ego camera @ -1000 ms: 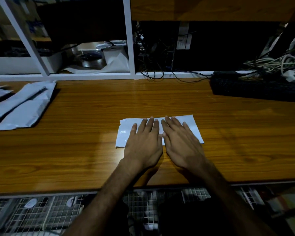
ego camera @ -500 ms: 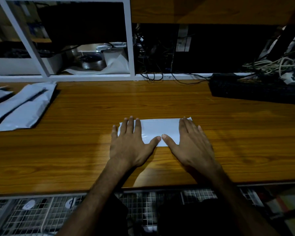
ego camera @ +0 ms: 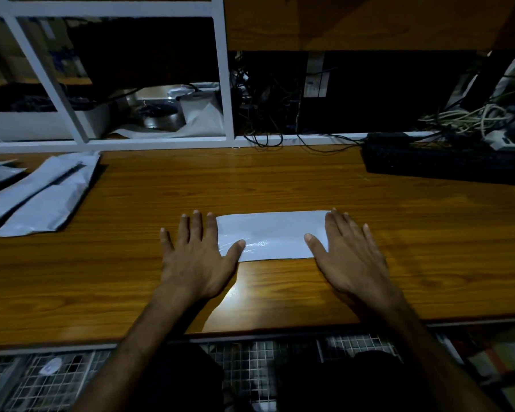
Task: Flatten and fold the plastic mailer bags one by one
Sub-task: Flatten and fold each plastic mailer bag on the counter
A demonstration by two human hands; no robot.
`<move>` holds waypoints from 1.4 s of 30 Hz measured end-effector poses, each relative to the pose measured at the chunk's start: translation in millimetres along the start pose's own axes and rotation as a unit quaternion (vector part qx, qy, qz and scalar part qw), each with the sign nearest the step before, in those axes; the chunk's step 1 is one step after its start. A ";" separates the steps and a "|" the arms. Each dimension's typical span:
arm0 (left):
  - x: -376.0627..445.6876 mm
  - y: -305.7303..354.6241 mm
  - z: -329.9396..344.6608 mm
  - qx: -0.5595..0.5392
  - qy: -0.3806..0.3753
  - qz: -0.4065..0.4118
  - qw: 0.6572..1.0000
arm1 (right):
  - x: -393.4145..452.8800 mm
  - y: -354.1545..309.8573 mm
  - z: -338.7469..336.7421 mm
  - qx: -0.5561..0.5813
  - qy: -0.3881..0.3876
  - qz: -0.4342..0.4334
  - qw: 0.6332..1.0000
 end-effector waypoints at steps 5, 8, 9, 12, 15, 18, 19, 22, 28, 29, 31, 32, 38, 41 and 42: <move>-6.2 -9.7 -4.6 -0.019 0.011 0.008 1.000 | 0.2 11.1 -2.8 0.001 0.015 -0.015 1.000; -9.2 -17.1 -6.1 -0.026 0.016 0.009 0.999 | -1.4 15.8 -3.3 0.008 0.029 -0.017 0.999; -10.5 -19.5 -7.1 -0.030 0.019 0.008 0.999 | -1.5 16.6 -3.1 0.009 0.033 -0.018 0.999; -13.2 -26.5 -9.0 -0.036 0.030 0.005 0.999 | -2.5 17.3 -3.5 0.017 0.044 -0.014 0.999; -12.8 -33.5 -12.1 -0.061 0.065 -0.005 0.996 | -4.9 16.9 -5.4 0.052 0.070 -0.004 0.996; -8.0 -33.4 -19.6 -0.102 0.125 0.008 0.987 | -8.0 16.2 -10.1 0.125 0.107 0.008 0.986; -3.7 -31.2 -22.1 -0.126 0.134 0.014 0.983 | -8.6 16.3 -11.0 0.151 0.113 0.011 0.982; 19.9 -24.0 -26.3 -0.160 0.118 0.036 0.979 | -9.6 16.4 -12.8 0.176 0.101 0.008 0.979; 53.3 -12.2 -28.9 -0.179 0.112 0.058 0.976 | -6.0 18.4 -9.8 0.122 0.062 -0.024 0.990; 54.7 -10.5 -30.5 -0.191 0.123 0.054 0.972 | -4.8 18.9 -8.5 0.118 0.058 -0.025 0.991; 56.7 -6.9 -31.2 -0.224 0.153 0.048 0.961 | -4.7 17.2 -10.5 0.121 0.053 -0.026 0.991; 56.6 -4.9 -30.7 -0.256 0.164 0.042 0.952 | -5.4 15.5 -13.8 0.130 0.049 -0.023 0.990; 38.9 15.9 -35.9 -0.467 0.192 0.050 0.862 | 2.7 17.4 -24.4 0.266 0.020 -0.008 0.964; 31.8 21.8 -38.9 -0.544 0.198 0.044 0.814 | 9.2 18.6 -25.0 0.340 0.014 -0.012 0.940; 31.2 22.1 -38.5 -0.564 0.199 0.041 0.800 | 11.5 18.0 -26.8 0.357 0.014 -0.015 0.934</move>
Point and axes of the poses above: each hand's wrist, its own x-axis towards the middle knuckle, its own z-axis out of the palm, y = z × x, the point moved 1 cm from there along x, towards the middle knuckle, and after that the axes turned 2 degrees about y, right-handed, at the moved point
